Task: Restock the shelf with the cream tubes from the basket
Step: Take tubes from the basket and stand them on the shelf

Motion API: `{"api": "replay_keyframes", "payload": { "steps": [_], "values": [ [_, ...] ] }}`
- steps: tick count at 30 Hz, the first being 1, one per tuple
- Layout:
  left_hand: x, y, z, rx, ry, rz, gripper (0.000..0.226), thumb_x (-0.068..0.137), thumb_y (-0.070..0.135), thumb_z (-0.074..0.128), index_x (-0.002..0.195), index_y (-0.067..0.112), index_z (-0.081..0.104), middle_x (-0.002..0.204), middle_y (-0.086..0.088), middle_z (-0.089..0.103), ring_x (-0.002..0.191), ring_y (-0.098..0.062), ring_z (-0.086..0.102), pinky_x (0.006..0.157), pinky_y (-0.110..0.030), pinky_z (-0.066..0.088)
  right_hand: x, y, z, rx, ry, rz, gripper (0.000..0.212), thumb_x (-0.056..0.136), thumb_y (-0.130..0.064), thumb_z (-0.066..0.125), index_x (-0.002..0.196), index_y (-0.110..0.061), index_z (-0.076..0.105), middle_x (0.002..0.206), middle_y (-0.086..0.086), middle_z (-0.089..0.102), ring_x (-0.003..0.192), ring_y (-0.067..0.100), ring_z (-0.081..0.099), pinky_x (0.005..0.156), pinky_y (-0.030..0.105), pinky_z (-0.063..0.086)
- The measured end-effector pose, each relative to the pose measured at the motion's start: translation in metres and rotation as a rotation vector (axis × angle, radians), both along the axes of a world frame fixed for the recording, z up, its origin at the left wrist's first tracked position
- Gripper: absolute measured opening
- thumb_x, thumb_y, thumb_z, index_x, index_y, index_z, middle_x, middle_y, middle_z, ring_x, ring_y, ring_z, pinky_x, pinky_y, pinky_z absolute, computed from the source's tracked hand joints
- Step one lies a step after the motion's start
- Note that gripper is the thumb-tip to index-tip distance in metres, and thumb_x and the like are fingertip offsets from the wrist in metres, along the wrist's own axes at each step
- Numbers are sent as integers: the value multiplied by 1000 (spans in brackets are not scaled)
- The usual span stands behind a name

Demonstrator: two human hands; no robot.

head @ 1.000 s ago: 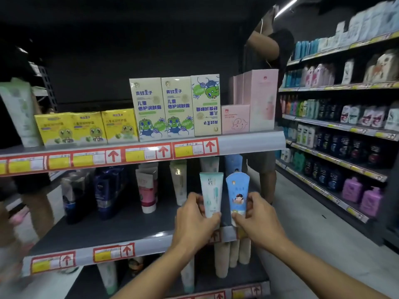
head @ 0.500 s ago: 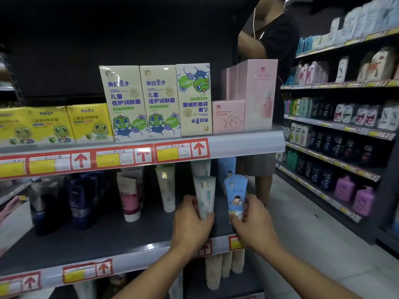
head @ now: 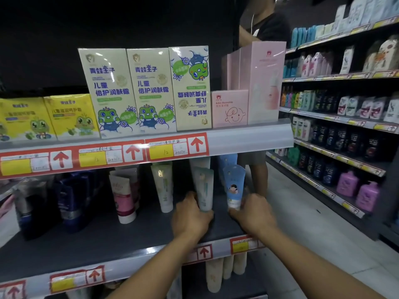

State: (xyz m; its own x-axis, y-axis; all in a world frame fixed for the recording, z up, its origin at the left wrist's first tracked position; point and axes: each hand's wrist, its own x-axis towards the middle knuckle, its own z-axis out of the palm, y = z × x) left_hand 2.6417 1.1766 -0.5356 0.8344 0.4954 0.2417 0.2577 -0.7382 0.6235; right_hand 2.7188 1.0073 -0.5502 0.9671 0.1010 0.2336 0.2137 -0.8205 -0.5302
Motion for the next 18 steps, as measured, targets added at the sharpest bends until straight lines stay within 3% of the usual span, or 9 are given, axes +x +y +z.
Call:
{"api": "replay_keyframes", "payload": {
  "steps": [9, 18],
  "values": [
    [31, 11, -4, 46, 19, 21, 56, 79, 49, 84, 123, 22, 62, 126, -3, 71, 113, -25, 69, 82, -35, 57, 33, 15, 0, -14, -25, -34, 49, 74, -57, 79, 106, -20, 75, 94, 3, 75, 83, 21, 71, 71, 38, 61],
    [39, 14, -17, -24, -92, -17, 58, 84, 48, 84, 131, 21, 63, 134, -3, 69, 121, -24, 65, 90, -35, 57, 48, 15, -8, 62, -36, -35, 49, 79, -48, 83, 107, -9, 69, 96, 9, 75, 84, 25, 72, 71, 38, 61]
  ]
}}
